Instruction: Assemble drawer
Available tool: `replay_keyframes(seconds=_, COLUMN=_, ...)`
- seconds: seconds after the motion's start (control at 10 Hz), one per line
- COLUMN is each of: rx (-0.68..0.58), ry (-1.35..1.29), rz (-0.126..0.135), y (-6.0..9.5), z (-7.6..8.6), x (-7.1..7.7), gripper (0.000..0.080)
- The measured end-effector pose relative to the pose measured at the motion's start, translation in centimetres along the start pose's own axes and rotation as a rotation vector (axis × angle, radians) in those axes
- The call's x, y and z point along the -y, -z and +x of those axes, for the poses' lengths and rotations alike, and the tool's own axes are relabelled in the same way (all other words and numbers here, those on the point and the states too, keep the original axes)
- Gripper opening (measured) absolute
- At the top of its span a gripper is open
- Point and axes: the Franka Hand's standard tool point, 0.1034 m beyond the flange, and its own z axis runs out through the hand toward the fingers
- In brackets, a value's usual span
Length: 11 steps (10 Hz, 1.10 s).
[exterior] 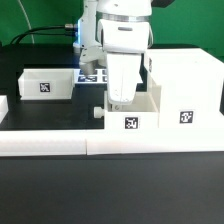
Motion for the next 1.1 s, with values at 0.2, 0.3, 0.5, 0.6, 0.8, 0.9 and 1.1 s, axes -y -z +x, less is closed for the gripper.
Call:
replay_keyframes(seconds=0.2, rx=0.003, ry=0.01, rz=-0.001, y=-0.02, z=0.31, x=0.07, gripper=0.0042)
replay_keyframes(seconds=0.3, rx=0.008, ry=0.02, rz=0.002, y=-0.01, z=0.28, x=0.06, gripper=0.0042)
replay_keyframes(seconds=0.5, rx=0.014, ry=0.024, rz=0.007, y=0.03, z=0.16, x=0.04, gripper=0.0043)
replay_keyframes(seconds=0.6, rx=0.014, ry=0.023, rz=0.007, y=0.02, z=0.12, x=0.04, gripper=0.0044)
replay_keyframes(seconds=0.8, rx=0.014, ry=0.023, rz=0.007, y=0.02, z=0.1, x=0.04, gripper=0.0044)
replay_keyframes(seconds=0.9, rx=0.008, ry=0.022, rz=-0.014, y=-0.02, z=0.18, x=-0.03, gripper=0.0044)
replay_keyframes(seconds=1.1, rx=0.008, ry=0.024, rz=-0.012, y=-0.07, z=0.33, x=0.04, gripper=0.0044)
